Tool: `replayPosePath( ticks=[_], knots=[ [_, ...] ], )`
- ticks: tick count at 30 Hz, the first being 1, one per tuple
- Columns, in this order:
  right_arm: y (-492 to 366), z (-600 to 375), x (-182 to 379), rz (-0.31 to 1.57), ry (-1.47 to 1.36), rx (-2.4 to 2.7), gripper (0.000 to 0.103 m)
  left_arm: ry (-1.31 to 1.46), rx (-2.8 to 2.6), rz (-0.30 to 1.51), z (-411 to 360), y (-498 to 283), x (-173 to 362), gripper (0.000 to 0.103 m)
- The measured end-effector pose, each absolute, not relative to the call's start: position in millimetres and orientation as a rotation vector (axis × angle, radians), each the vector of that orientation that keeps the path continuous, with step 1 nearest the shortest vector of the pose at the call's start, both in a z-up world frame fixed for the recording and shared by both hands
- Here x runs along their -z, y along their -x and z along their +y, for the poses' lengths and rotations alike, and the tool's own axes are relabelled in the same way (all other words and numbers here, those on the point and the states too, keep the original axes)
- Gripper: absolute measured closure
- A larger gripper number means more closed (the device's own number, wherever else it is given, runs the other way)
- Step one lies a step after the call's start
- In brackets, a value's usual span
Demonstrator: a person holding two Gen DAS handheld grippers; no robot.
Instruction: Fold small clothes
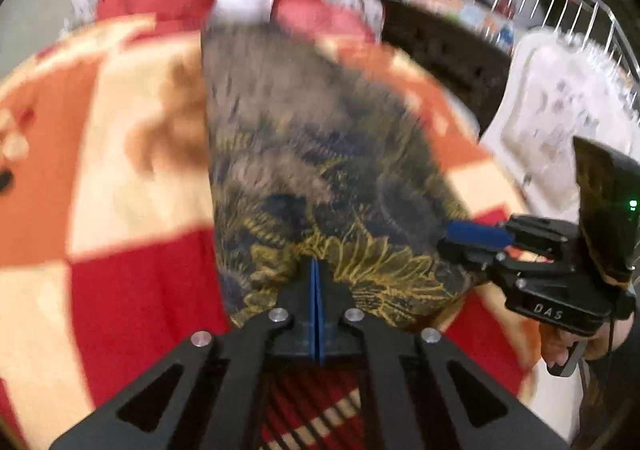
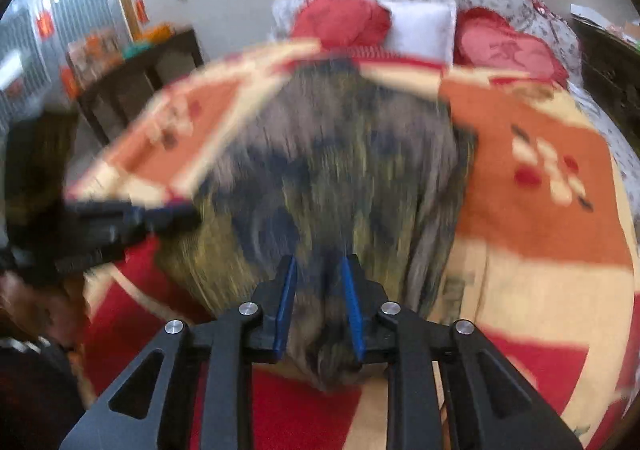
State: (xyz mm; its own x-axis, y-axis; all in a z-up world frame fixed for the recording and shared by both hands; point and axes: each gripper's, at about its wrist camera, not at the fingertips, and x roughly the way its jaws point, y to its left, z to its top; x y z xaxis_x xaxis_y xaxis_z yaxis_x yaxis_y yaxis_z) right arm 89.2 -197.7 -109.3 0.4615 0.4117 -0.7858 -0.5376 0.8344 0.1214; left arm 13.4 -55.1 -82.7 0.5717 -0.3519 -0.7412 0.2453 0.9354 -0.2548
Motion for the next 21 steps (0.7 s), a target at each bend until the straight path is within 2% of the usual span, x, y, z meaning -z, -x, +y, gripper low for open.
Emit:
replayPosePath(
  ticks=[2,5,8,12,15,17,21],
  knots=[
    [-79.6,-208.7,121.2,0.854,0.085,-0.578,0.070,0.117,0.350,0.884,-55.0,-14.1,82.8,0.102],
    [-79.9,-211.2,113.2,0.894,0.063,-0.573,0.070,0.129,0.358,0.887,-51.0,-16.9,63.5,0.102],
    [-90.5,-206.8,88.1,0.922,0.064,-0.577,0.070,0.150,0.347,0.804,-43.0,-31.8,30.1,0.102],
    [-127.8,-196.2,47.1,0.790,0.039,-0.499,0.070,0.176,0.288,0.727,-47.3,-97.6,-7.0,0.102],
    [-173.4,-183.6,40.1,0.781,-0.015,-0.353,0.070,0.204,0.207,0.720,-51.1,-145.8,-11.2,0.101],
    [-199.2,-175.8,44.2,0.790,-0.045,-0.277,0.070,0.207,0.163,0.725,-58.0,-178.8,-4.3,0.091],
    [-236.0,-164.7,69.8,0.826,-0.050,-0.210,0.070,0.196,0.098,0.775,-60.5,-217.9,32.9,0.082]
  ],
)
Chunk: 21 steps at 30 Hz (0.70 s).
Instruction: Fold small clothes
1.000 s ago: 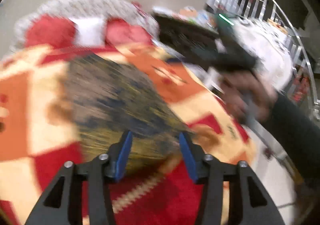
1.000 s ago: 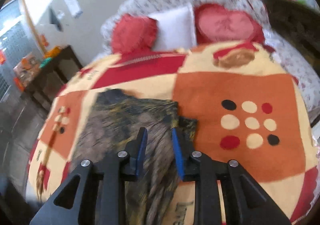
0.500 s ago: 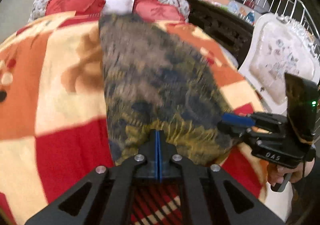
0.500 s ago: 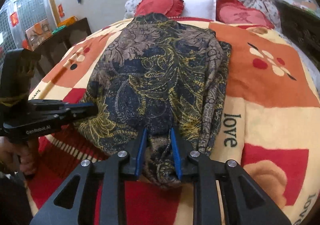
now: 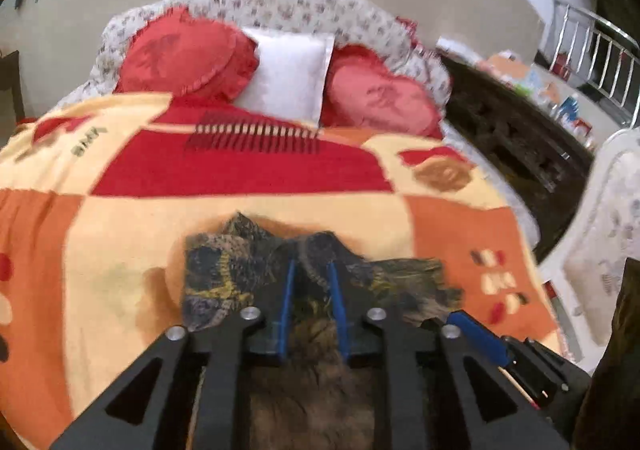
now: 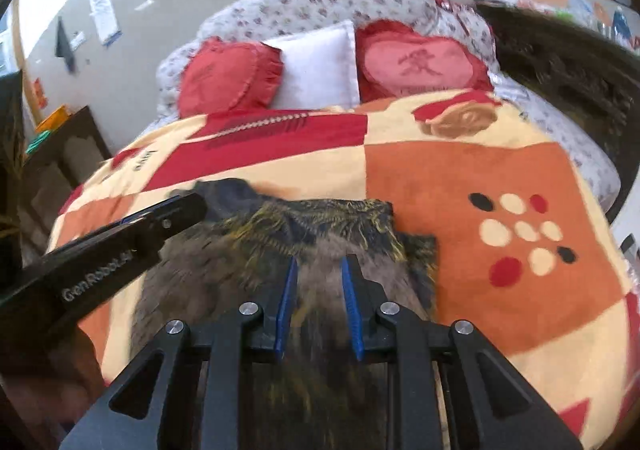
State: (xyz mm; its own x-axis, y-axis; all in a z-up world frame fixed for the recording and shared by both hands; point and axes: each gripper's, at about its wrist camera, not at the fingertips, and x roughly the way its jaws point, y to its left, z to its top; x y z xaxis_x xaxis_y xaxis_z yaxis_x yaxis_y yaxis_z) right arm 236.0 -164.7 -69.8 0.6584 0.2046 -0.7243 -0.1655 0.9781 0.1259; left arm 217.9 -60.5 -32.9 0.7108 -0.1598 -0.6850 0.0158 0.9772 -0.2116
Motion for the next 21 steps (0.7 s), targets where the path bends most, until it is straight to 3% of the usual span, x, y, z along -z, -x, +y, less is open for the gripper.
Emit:
replayPosePath(
  ticks=[3,10,14,15,17,18,21],
  knots=[
    [-256.9,-178.5,115.2,0.877,-0.124,-0.225,0.069,0.142,0.107,0.740,-65.7,-221.3,57.5,0.081],
    [-259.6,-192.4,124.2,0.880,-0.213,-0.269,0.068,0.081,0.068,0.717,-79.4,-226.9,61.1,0.080],
    [-258.1,-189.5,121.4,0.869,-0.193,-0.272,0.067,0.133,0.160,0.820,-61.7,-223.1,37.0,0.078],
    [-256.3,-192.0,120.4,0.862,-0.208,-0.282,0.066,0.146,0.187,0.825,-50.6,-216.2,27.9,0.074],
    [-263.8,-196.1,117.2,0.875,-0.220,-0.296,0.066,0.144,0.197,0.778,-24.0,-192.8,11.8,0.042],
    [-261.0,-197.7,111.0,0.883,-0.210,-0.290,0.066,0.150,0.186,0.758,-9.7,-180.2,8.5,0.035],
    [-233.7,-199.5,80.0,0.829,-0.156,-0.284,0.066,0.244,0.242,0.819,24.2,-155.5,26.1,0.032]
  ],
)
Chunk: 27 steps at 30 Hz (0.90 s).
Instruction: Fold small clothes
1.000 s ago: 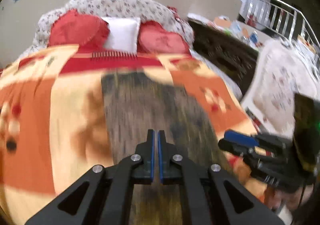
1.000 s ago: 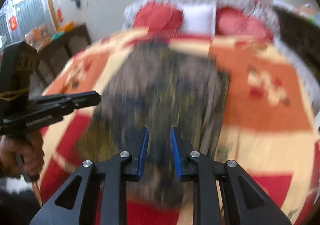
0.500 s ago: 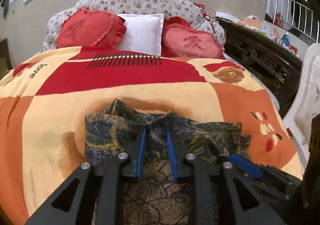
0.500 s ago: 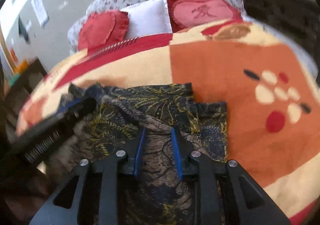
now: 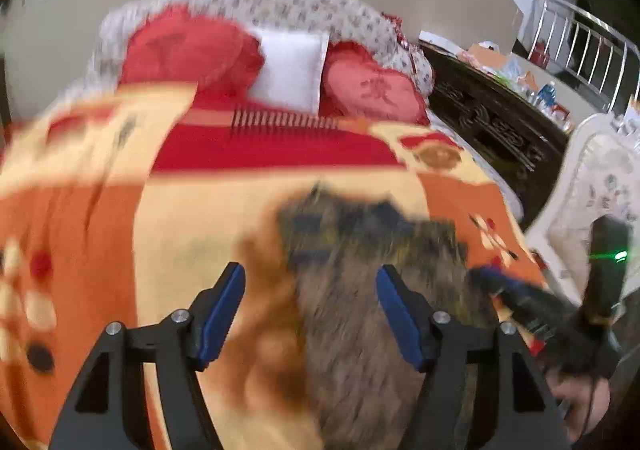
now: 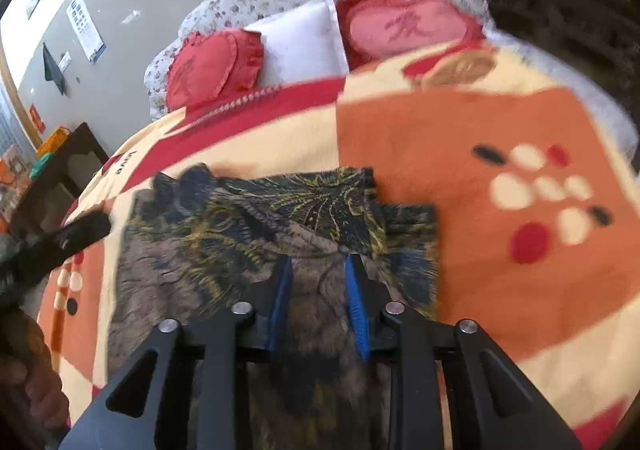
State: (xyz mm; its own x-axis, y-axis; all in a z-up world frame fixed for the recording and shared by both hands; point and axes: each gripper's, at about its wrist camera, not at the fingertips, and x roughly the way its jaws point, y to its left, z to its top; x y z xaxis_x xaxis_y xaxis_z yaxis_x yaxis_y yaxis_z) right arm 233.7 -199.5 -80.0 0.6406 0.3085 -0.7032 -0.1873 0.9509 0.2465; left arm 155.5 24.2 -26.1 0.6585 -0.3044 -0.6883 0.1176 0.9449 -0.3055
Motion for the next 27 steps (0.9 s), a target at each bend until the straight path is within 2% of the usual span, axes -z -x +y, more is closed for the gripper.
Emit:
replayPosePath(
  ticks=[5,7,10,13,15,16,17,18,21,22,23,27],
  knots=[
    [-153.6,-189.3,59.7,0.736,-0.075,-0.344,0.063,0.481,0.409,0.937,35.2,-137.0,77.0,0.032],
    [-116.4,-181.3,66.9,0.702,-0.020,-0.350,0.063,0.584,0.507,0.991,28.0,-138.5,96.0,0.032],
    [-83.0,-174.3,86.2,0.688,0.042,-0.321,0.063,0.666,0.592,0.978,21.2,-143.1,104.0,0.030],
    [-73.1,-172.7,108.4,0.734,0.070,-0.286,0.063,0.748,0.617,0.973,24.1,-153.1,107.2,0.029],
    [-72.1,-176.5,109.2,0.722,0.060,-0.278,0.060,0.760,0.597,0.980,24.0,-156.6,105.7,0.041],
    [-73.5,-177.4,110.2,0.729,0.060,-0.273,0.059,0.755,0.582,0.986,23.4,-156.8,105.3,0.057],
    [-74.8,-177.0,112.1,0.736,0.065,-0.269,0.058,0.750,0.563,0.983,24.3,-154.9,104.9,0.065],
    [-74.7,-176.1,113.1,0.738,0.072,-0.266,0.056,0.743,0.550,0.976,25.0,-153.1,104.1,0.068],
    [-72.9,-173.4,113.2,0.735,0.092,-0.259,0.055,0.682,0.511,0.953,20.4,-148.4,102.7,0.071],
    [-72.9,-172.9,113.1,0.735,0.096,-0.256,0.055,0.652,0.497,0.947,18.6,-147.6,102.7,0.070],
    [-72.4,-173.5,113.3,0.737,0.093,-0.257,0.054,0.593,0.467,0.939,13.1,-146.3,100.9,0.065],
    [-80.4,-199.5,93.5,0.731,-0.044,-0.275,0.054,0.406,0.394,0.887,-8.4,-135.9,95.4,0.062]
  ],
)
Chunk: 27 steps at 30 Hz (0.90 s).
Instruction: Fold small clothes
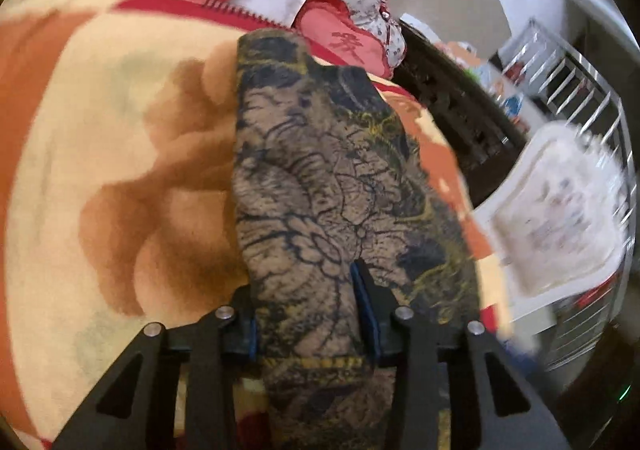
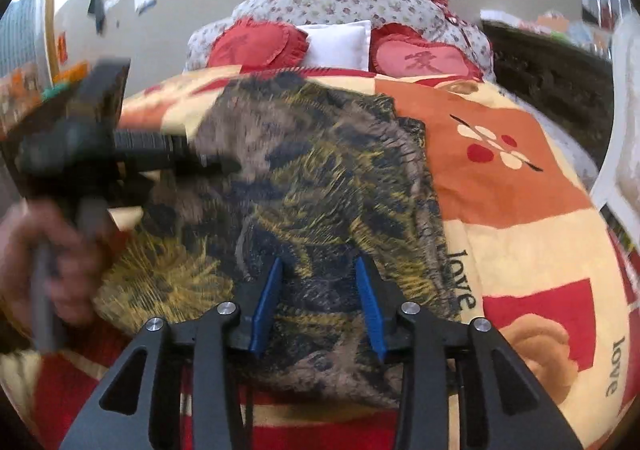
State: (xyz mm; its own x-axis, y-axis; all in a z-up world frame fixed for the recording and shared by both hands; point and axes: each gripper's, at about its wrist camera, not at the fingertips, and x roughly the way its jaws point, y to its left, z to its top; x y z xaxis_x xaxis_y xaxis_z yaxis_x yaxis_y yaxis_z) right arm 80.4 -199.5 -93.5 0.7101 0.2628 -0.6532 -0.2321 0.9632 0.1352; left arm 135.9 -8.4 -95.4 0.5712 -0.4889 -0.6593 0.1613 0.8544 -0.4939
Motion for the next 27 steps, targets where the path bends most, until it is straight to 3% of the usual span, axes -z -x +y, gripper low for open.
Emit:
replayPosePath(
  ticks=[2,3,4,10,15,20,27],
  knots=[
    [-92.3,-232.2,80.0,0.696,-0.172,-0.245,0.050,0.354,0.366,0.873,-16.4,-132.9,95.4,0.065],
    [-102.0,-247.1,77.3,0.700,-0.221,-0.237,0.041,0.329,0.357,0.872,-21.3,-132.3,94.4,0.067],
    [-116.0,-263.3,78.7,0.726,-0.272,-0.230,0.037,0.317,0.355,0.872,-23.5,-132.0,91.1,0.075],
    [-160.6,-310.0,104.7,0.883,-0.531,-0.343,0.036,0.279,0.370,0.879,-8.8,-124.1,73.4,0.082],
    [-165.4,-292.7,106.7,0.845,-0.561,-0.506,0.033,0.309,0.327,0.893,24.4,-129.4,72.2,0.081],
    [-184.0,-276.7,126.4,0.882,-0.663,-0.570,0.029,0.256,0.269,0.883,17.2,-127.8,93.7,0.065],
    [-205.4,-269.3,148.2,0.894,-0.953,-0.687,0.025,0.256,0.259,0.855,16.2,-124.2,96.8,0.064]
  ],
)
